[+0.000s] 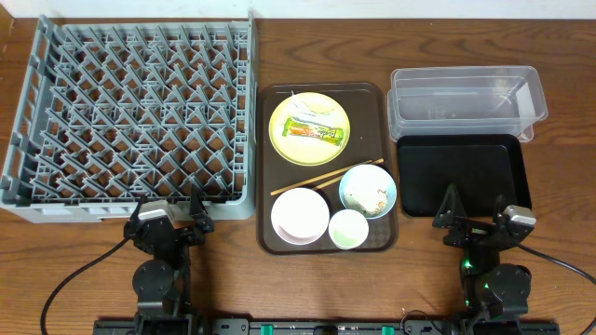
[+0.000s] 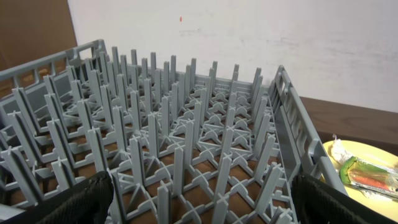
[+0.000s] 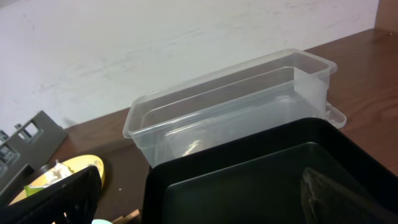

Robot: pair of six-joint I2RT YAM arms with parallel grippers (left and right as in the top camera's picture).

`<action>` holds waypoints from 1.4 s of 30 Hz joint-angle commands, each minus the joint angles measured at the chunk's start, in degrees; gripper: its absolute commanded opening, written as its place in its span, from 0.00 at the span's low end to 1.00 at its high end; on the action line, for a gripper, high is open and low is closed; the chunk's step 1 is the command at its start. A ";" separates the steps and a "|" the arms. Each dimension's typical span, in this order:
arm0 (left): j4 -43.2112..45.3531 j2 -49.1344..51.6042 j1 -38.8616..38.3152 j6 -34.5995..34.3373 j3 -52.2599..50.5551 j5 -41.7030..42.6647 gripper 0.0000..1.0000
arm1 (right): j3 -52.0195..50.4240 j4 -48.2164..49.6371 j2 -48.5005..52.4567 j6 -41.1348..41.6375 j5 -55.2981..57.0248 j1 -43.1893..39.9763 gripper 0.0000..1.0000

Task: Sort waste into correct bins and load items into the dishwasher

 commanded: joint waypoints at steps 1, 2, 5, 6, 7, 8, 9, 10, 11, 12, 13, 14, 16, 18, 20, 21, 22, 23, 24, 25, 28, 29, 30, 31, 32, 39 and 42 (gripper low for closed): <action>-1.40 -0.33 0.35 -0.31 -1.64 0.55 0.92 | -0.22 0.02 -0.28 -0.48 -0.04 -0.15 0.99; -1.40 -0.33 0.35 -0.31 -1.64 0.55 0.92 | -0.22 0.02 -0.28 -0.48 -0.04 -0.15 0.99; -1.40 -0.33 0.35 -0.31 -1.64 0.55 0.92 | -0.22 0.02 -0.28 -0.48 -0.04 -0.15 0.99; -1.40 -0.33 0.35 -0.31 -1.64 0.55 0.92 | -0.22 0.02 -0.28 -0.48 -0.04 -0.15 0.99; -1.40 -0.33 0.35 -0.31 -1.64 0.55 0.93 | -0.22 0.02 -0.28 -0.48 -0.04 -0.15 0.99; -1.40 -0.33 0.35 -0.31 -1.64 0.55 0.92 | -0.22 0.02 -0.28 -0.48 -0.04 -0.15 0.99; -1.40 -0.33 0.35 -0.31 -1.64 0.55 0.92 | -0.22 0.02 -0.28 -0.46 -0.04 -0.15 0.99; -1.40 -0.33 0.35 -0.31 -1.64 0.55 0.92 | -0.22 0.02 -0.28 -0.48 -0.04 -0.15 0.99; -1.40 -0.33 0.35 -0.31 -1.64 0.55 0.92 | -0.22 0.02 -0.28 -0.48 -0.04 -0.15 0.99; -1.40 -0.33 0.35 -0.31 -1.64 0.55 0.92 | -0.22 0.02 -0.28 -0.48 -0.04 -0.15 0.99; -1.40 -0.33 0.35 -0.31 -1.64 0.55 0.92 | -0.22 0.04 -0.28 -0.48 -0.04 -0.15 0.99; -1.40 -0.33 0.35 -0.31 -1.64 0.55 0.92 | -0.22 0.02 -0.28 -0.48 -0.04 -0.15 0.99; -1.40 -0.33 0.35 -0.31 -1.64 0.55 0.92 | -0.22 0.02 -0.28 -0.48 -0.04 -0.15 0.99; -1.40 -0.33 0.35 -0.31 -1.64 0.55 0.93 | -0.22 0.02 -0.28 -0.48 -0.04 -0.15 0.99; -1.40 -0.33 0.35 -0.31 -1.64 0.55 0.92 | -0.22 0.02 -0.28 -0.48 -0.04 -0.15 0.99; -1.40 -0.33 0.35 -0.31 -1.64 0.55 0.92 | -0.22 0.02 -0.28 -0.48 -0.04 -0.15 0.99; -1.40 -0.33 0.35 -0.31 -1.64 0.55 0.93 | -0.22 0.02 -0.28 -0.48 -0.04 -0.15 0.99; -1.40 -0.33 0.35 -0.31 -1.64 0.55 0.92 | -0.22 0.02 -0.28 -0.48 -0.04 -0.15 0.99; -1.40 -0.33 0.35 -0.31 -1.64 0.55 0.93 | -0.22 0.02 -0.28 -0.48 -0.04 -0.15 0.99; -1.40 -0.33 0.35 -0.31 -1.64 0.55 0.92 | -0.22 0.02 -0.28 -0.48 -0.04 -0.15 0.99; -1.40 -0.33 0.35 -0.31 -1.64 0.55 0.93 | -0.22 0.13 -0.28 -0.46 -0.04 -0.15 0.99; -1.40 -0.33 0.35 -0.31 -1.64 0.55 0.92 | -0.22 0.13 -0.28 -0.50 0.00 -0.15 0.99; -1.40 -0.33 0.35 -0.31 -1.64 0.55 0.92 | -0.22 0.42 -0.28 -0.48 0.83 -0.15 0.99; -1.40 -0.33 0.35 -0.31 -1.64 0.55 0.93 | -0.22 1.16 -0.28 -0.48 1.62 -0.15 0.99; -1.40 -0.33 0.35 -0.31 -1.64 0.55 0.93 | -0.22 1.81 -0.28 -0.48 0.66 -0.15 0.99; -1.40 -0.33 0.35 -0.31 -1.64 0.55 0.92 | 0.26 7.54 -0.28 -4.20 -9.70 -0.15 0.99; -1.40 -0.33 0.35 -0.31 -1.64 0.55 0.92 | 2.08 8.26 0.07 -4.20 -12.07 -0.15 0.99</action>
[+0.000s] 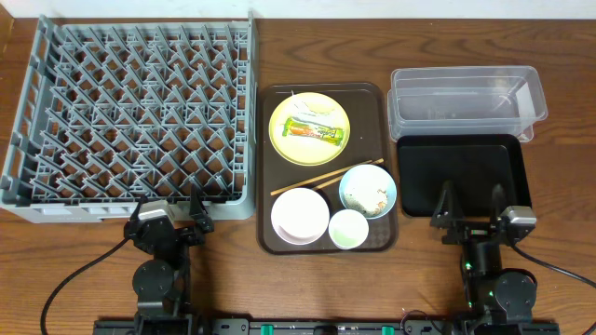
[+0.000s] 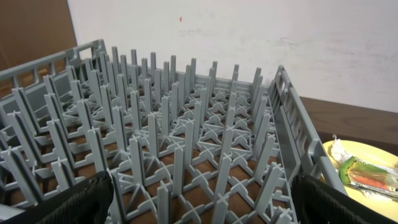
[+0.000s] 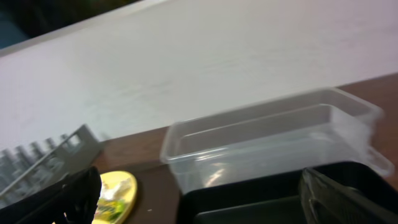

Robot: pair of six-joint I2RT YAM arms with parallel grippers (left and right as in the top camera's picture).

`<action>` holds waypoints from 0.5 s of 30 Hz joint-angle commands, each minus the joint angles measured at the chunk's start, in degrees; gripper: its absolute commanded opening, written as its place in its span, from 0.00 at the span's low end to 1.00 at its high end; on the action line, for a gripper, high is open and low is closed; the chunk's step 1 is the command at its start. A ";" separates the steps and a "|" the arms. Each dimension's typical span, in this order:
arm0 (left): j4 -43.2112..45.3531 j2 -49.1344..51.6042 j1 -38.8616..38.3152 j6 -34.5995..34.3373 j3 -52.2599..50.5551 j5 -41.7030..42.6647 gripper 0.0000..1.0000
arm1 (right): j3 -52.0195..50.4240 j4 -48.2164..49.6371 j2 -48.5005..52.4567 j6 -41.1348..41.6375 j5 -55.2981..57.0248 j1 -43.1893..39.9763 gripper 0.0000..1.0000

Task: Sort waste into correct bins and load items into the dishwasher

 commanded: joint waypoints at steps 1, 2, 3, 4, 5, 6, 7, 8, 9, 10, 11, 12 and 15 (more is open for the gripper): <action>-1.40 -0.33 0.35 -0.33 -1.64 0.52 0.92 | 2.71 0.26 0.39 -1.97 -4.98 -0.15 0.99; -1.40 -0.33 0.35 -0.33 -1.64 0.52 0.93 | 3.87 0.22 1.14 -2.45 -5.25 -0.15 0.99; -1.40 -0.33 0.35 -0.33 -1.64 0.52 0.92 | 5.09 0.24 2.03 -3.50 -6.08 -0.15 0.99; -1.40 -0.33 0.35 -0.33 -1.64 0.52 0.92 | 6.45 0.24 3.19 -4.61 -6.88 -0.15 0.99; -1.40 -0.33 0.35 -0.33 -1.64 0.52 0.93 | 7.91 0.24 4.63 -5.55 -7.58 -0.15 0.99; -1.40 -0.33 0.35 -0.33 -1.64 0.52 0.93 | 9.51 0.22 6.43 -6.36 -8.04 -0.15 0.99; -1.40 -0.33 0.35 -0.33 -1.64 0.52 0.92 | 12.15 0.13 9.60 -6.99 -8.74 -0.15 0.99; -1.40 -0.33 0.35 -0.33 -1.64 0.52 0.93 | 14.36 0.13 12.41 -7.72 -9.60 -0.15 0.99; -1.40 -0.33 0.35 -0.33 -1.64 0.52 0.92 | 16.33 0.13 14.99 -8.15 -10.21 -0.15 0.99; -1.40 -0.33 0.35 -0.33 -1.64 0.52 0.92 | 18.40 0.13 17.79 -8.48 -10.64 -0.15 0.99; -1.40 -0.33 0.35 -0.33 -1.64 0.52 0.92 | 20.52 0.13 20.65 -8.98 -11.21 -0.15 0.99; -1.40 -0.33 0.35 -0.33 -1.64 0.52 0.92 | 22.64 0.13 23.54 -9.29 -11.87 -0.15 0.99; -1.40 -0.33 0.35 -0.33 -1.64 0.52 0.92 | 29.77 0.07 32.98 -10.78 -15.45 -0.15 0.99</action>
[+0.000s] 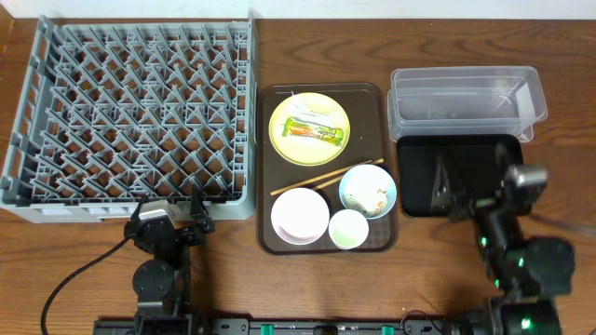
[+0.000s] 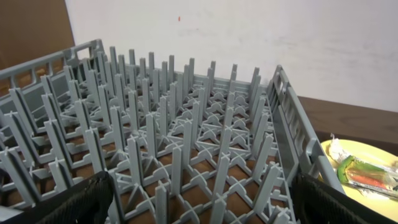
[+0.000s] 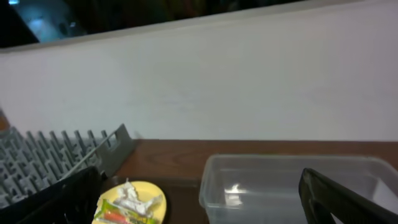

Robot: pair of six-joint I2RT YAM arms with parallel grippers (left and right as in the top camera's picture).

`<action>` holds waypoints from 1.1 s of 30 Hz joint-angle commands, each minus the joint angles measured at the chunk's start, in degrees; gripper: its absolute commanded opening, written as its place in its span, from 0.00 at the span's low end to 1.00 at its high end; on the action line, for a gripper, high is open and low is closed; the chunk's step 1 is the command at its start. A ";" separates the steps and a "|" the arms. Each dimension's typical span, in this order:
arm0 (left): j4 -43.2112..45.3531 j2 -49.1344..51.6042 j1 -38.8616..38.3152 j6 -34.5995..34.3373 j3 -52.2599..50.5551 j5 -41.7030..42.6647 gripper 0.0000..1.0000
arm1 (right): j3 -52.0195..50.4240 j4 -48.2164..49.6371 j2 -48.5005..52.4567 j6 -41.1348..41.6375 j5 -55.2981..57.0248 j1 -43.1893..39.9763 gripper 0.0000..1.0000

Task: Sort waste into correct bins and load items into the dishwasher
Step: 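Reach the right gripper to the yellow plate and grasp wrapper and tissue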

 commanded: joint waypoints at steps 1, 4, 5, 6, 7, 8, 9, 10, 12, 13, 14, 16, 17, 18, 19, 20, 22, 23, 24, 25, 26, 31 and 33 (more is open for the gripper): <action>-1.36 -0.33 0.35 -0.33 -1.64 0.13 0.92 | 8.70 0.00 10.86 -3.15 -6.34 -0.15 0.99; -1.36 -0.33 0.35 -0.33 -1.64 0.13 0.92 | 17.16 -1.14 20.41 -3.13 -11.85 -0.15 0.99; -1.36 -0.33 0.35 -0.33 -1.64 0.13 0.92 | 20.44 -2.43 23.63 -3.10 -13.64 -0.13 0.99; -1.36 -0.33 0.35 -0.33 -1.64 0.13 0.92 | 23.89 -4.20 26.88 -3.10 -15.34 -0.13 0.99; -1.36 -0.33 0.35 -0.33 -1.64 0.13 0.93 | 27.45 -6.43 30.05 -3.10 -16.92 -0.13 0.99; -1.36 -0.33 0.35 -0.33 -1.64 0.13 0.92 | 31.69 -9.51 33.68 -3.10 -18.51 -0.13 0.99; -1.36 -0.33 0.35 -0.33 -1.64 0.13 0.92 | 35.43 -12.52 36.72 -3.13 -19.54 -0.11 0.99; -1.36 -0.33 0.35 -0.33 -1.64 0.13 0.92 | 39.19 -15.58 39.76 -3.15 -20.22 0.04 0.99; -1.36 -0.33 0.35 -0.33 -1.64 0.13 0.92 | 46.62 -21.70 45.68 -4.07 -21.18 0.81 0.99; -1.36 -0.33 0.35 -0.33 -1.64 0.13 0.92 | 50.29 -24.59 48.65 -5.05 -21.46 1.49 0.99; -1.36 -0.33 0.35 -0.33 -1.64 0.13 0.92 | 54.53 -27.96 51.98 -6.03 -21.42 2.45 0.99; -1.36 -0.33 0.35 -0.33 -1.64 0.13 0.92 | 61.94 -33.83 57.64 -8.48 -21.35 4.68 0.99; -1.36 -0.33 0.35 -0.33 -1.64 0.13 0.93 | 65.64 -36.92 60.37 -9.90 -21.11 5.97 0.99; -1.36 -0.33 0.35 -0.33 -1.64 0.13 0.92 | 69.31 -40.09 63.14 -11.26 -20.74 7.32 0.99; -1.36 -0.33 0.35 -0.33 -1.64 0.13 0.92 | 72.87 -43.19 65.88 -12.33 -20.24 8.61 0.99; -1.36 -0.33 0.35 -0.33 -1.64 0.13 0.92 | 76.89 -46.64 69.05 -13.57 -19.89 9.99 0.99; -1.36 -0.33 0.35 -0.33 -1.64 0.13 0.92 | 83.27 -51.93 74.40 -16.00 -19.91 11.96 0.99; -1.36 -0.33 0.35 -0.33 -1.64 0.13 0.93 | 85.99 -54.03 76.87 -17.42 -19.91 12.76 0.99; -1.36 -0.33 0.35 -0.33 -1.64 0.13 0.92 | 88.50 -55.58 79.45 -18.64 -19.93 13.62 0.99; -1.36 -0.33 0.35 -0.33 -1.64 0.13 0.92 | 89.81 -55.71 81.20 -19.02 -19.91 14.25 0.99; -1.36 -0.33 0.35 -0.33 -1.64 0.13 0.92 | 90.25 -54.60 82.64 -19.23 -19.56 14.82 0.99; -1.36 -0.33 0.35 -0.33 -1.64 0.13 0.93 | 90.07 -49.13 88.48 -18.84 -20.28 16.63 0.99; -1.36 -0.33 0.35 -0.33 -1.64 0.13 0.92 | 90.07 -49.31 90.51 -24.06 -21.09 17.53 0.99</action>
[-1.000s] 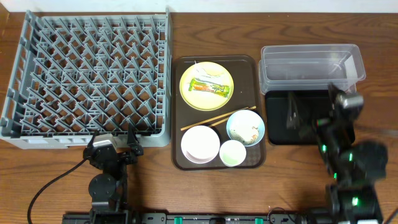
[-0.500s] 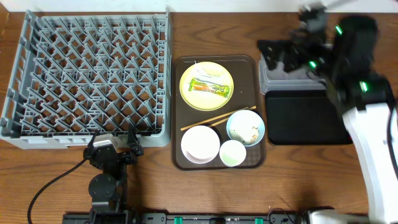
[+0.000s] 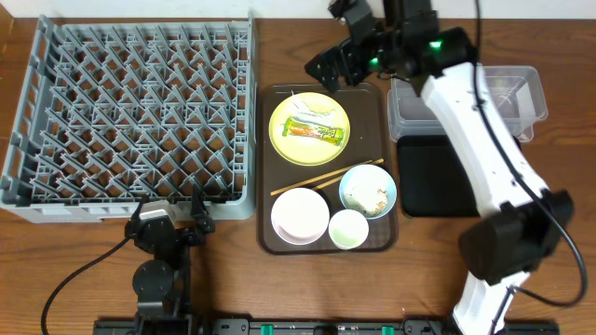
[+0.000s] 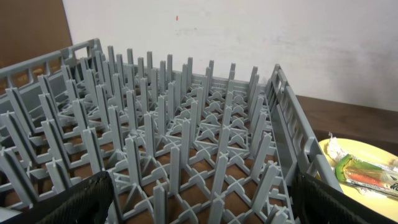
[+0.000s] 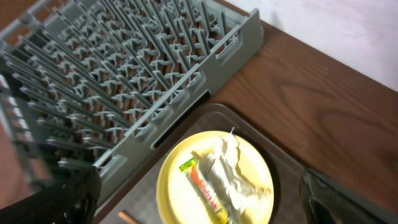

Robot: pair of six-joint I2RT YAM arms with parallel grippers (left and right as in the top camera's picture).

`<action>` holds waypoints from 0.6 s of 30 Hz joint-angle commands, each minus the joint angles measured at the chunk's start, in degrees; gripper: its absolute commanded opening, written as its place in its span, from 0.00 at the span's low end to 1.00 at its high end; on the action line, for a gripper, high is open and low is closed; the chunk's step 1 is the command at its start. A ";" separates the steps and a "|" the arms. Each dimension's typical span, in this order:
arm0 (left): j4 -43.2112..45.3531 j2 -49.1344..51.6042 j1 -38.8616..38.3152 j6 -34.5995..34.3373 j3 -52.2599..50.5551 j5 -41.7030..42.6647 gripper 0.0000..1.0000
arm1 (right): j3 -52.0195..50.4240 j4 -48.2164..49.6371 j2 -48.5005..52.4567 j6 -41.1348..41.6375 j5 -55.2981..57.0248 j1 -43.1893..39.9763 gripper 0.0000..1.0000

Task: Sort waste into correct bins and load items into the dishwasher
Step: 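Reach the right gripper to the yellow plate and grasp wrapper and tissue, then lift the wrapper and tissue and carry them over the clear bin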

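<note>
A yellow plate [image 3: 309, 126] at the far end of the brown tray [image 3: 265, 167] carries a green-and-orange wrapper [image 3: 315, 132] and a crumpled white tissue [image 3: 312, 105]. My right gripper [image 3: 337, 51] hangs open above the tray's far edge. Its wrist view looks down on the plate [image 5: 249, 199], wrapper [image 5: 205, 194] and tissue [image 5: 233, 168], and nothing lies between the fingers. The left gripper [image 3: 172, 219] rests open at the table's front edge, facing the grey dish rack [image 4: 174, 137].
Nearer on the tray lie chopsticks [image 3: 326, 175], a white bowl [image 3: 300, 215], a small green cup [image 3: 348, 229] and a bowl with food scraps [image 3: 368, 191]. A clear bin [image 3: 507, 98] and a black bin [image 3: 438, 177] stand to the right. The rack [image 3: 130, 112] fills the left.
My right arm has gone from over the black bin at the front right to the far end of the brown tray, high above the yellow plate. The left arm stays put.
Both grippers rested open at the table's front edge, the right one facing the clear and black bins. It then stood slightly higher, then over the black bin. Now it hangs open over the yellow plate. Nothing on the table has moved.
</note>
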 commanded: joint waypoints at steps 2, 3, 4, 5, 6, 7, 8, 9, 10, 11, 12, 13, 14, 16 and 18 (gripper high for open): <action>-1.33 -0.33 0.35 -0.33 -1.64 -0.28 0.92 | 1.16 -1.25 4.87 -12.98 -0.44 2.67 0.99; -1.33 -0.33 0.35 -0.33 -1.64 -0.28 0.92 | 1.16 -1.84 6.12 -14.95 1.38 3.37 0.99; -1.33 -0.33 0.35 -0.33 -1.64 -0.28 0.92 | 1.16 -2.27 7.19 -16.24 3.19 3.96 0.99; -1.33 -0.33 0.35 -0.33 -1.64 -0.28 0.93 | 1.16 -2.71 8.28 -17.51 5.11 4.57 0.98; -1.33 -0.33 0.35 -0.33 -1.64 -0.28 0.92 | 1.16 -3.13 9.44 -18.69 6.97 5.16 0.98; -1.33 -0.33 0.35 -0.33 -1.64 -0.28 0.92 | 1.16 -3.34 10.60 -19.63 8.52 5.77 0.97; -1.33 -0.33 0.35 -0.33 -1.64 -0.28 0.92 | 1.16 -3.54 11.98 -20.33 10.08 6.49 0.97; -1.33 -0.33 0.35 -0.33 -1.64 -0.28 0.92 | 1.16 -3.67 13.09 -20.72 11.30 7.10 0.95; -1.33 -0.33 0.35 -0.33 -1.64 -0.28 0.92 | 1.16 -3.72 14.19 -20.70 12.37 7.63 0.94; -1.33 -0.33 0.35 -0.33 -1.64 -0.28 0.92 | 1.16 -3.85 15.21 -20.70 13.22 8.07 0.92; -1.33 -0.33 0.35 -0.33 -1.64 -0.28 0.92 | 1.16 -4.00 16.22 -20.70 13.79 8.39 0.92; -1.33 -0.33 0.35 -0.33 -1.64 -0.28 0.92 | 1.16 -4.20 17.20 -20.70 13.99 8.68 0.91; -1.33 -0.33 0.35 -0.33 -1.64 -0.28 0.93 | 1.16 -4.37 18.05 -20.70 13.99 8.81 0.91; -1.33 -0.33 0.35 -0.33 -1.64 -0.28 0.92 | 1.16 -4.66 19.52 -20.68 14.16 8.96 0.91; -1.33 -0.33 0.35 -0.33 -1.64 -0.28 0.92 | 1.16 -4.81 20.96 -20.70 14.82 9.01 0.91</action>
